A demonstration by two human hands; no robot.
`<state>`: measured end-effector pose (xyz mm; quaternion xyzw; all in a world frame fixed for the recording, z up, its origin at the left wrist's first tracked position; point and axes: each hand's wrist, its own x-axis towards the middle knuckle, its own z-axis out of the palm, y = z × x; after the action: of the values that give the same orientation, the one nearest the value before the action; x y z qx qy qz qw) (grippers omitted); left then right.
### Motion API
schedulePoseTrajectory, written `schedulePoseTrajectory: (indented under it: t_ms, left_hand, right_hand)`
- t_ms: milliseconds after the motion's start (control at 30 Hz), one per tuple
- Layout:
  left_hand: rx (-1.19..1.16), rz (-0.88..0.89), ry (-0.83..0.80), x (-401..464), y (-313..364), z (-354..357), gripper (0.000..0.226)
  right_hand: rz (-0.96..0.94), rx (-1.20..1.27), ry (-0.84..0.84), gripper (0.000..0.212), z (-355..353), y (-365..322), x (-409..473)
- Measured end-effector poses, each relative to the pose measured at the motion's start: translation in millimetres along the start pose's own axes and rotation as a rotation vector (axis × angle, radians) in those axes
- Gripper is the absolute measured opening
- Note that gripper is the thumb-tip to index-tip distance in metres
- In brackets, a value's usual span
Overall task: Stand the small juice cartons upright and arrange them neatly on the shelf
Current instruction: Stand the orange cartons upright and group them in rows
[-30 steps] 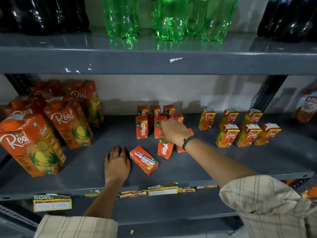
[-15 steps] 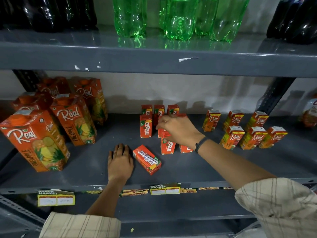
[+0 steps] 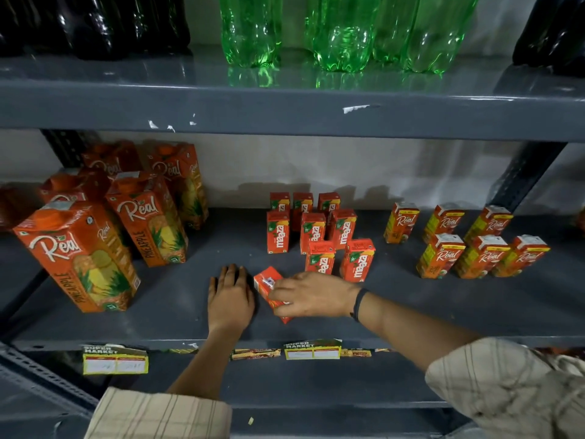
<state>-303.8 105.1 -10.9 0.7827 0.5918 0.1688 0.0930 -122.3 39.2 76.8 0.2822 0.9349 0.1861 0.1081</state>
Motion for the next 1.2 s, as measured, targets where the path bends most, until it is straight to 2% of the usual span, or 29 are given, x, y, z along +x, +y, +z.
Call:
schedulePoseTrajectory:
  t_ms: [67, 133, 333, 400, 467, 600, 767, 900, 967, 1100, 1200]
  left_hand:
    - [0.0, -0.001, 0.0, 0.4, 1.1, -0.4, 0.048]
    - [-0.011, -0.004, -0.001, 0.2, 0.8, -1.0, 0.048]
    - [0.015, 0.005, -0.006, 1.0, 0.2, -1.2, 0.048]
    - [0.023, 0.004, -0.011, 0.5, 0.3, -0.8, 0.048]
    - [0.033, 0.007, -0.011, 0.4, 0.1, -0.2, 0.048]
    - [0.032, 0.008, -0.011, 0.6, -0.2, -1.1, 0.049]
    - [0.035, 0.006, -0.027, 1.0, -0.6, -1.0, 0.049]
    - [0.043, 0.01, -0.029, 1.5, -0.5, -0.6, 0.049]
    - [0.039, 0.013, -0.025, 1.8, -0.7, -0.2, 0.049]
    - [0.051, 0.01, -0.024, 2.0, -1.5, 0.7, 0.049]
    - [0.061, 0.015, -0.026, 2.3, -2.1, 0.7, 0.049]
  right_hand:
    - [0.017, -0.011, 0.025, 0.028, -2.5, 1.5, 2.3]
    - [0.121, 0.061, 0.069, 0.032, -5.3, 0.4, 7.6]
    - [0.993, 0.646, 0.256, 0.05, -27.6, 2.7, 37.6]
    - [1.142, 0.739, 0.257, 0.05, -27.5, 2.2, 42.7]
    - [1.214, 0.805, 0.259, 0.048, -25.7, 2.4, 43.6]
    - [1.162, 0.814, 0.213, 0.048, -28.7, 9.5, 44.6]
    - [1.145, 0.531, 0.127, 0.068, -43.5, 16.2, 59.0]
    - [1.129, 0.324, -0.008, 0.064, -48.9, 15.5, 75.2]
    - [1.088, 0.278, -0.023, 0.056, -46.1, 15.0, 79.2]
    - [0.993, 0.436, -0.08, 0.041, -48.3, 28.8, 73.8]
    - [0.791, 0.52, -0.151, 0.037, -53.2, 44.7, 63.4]
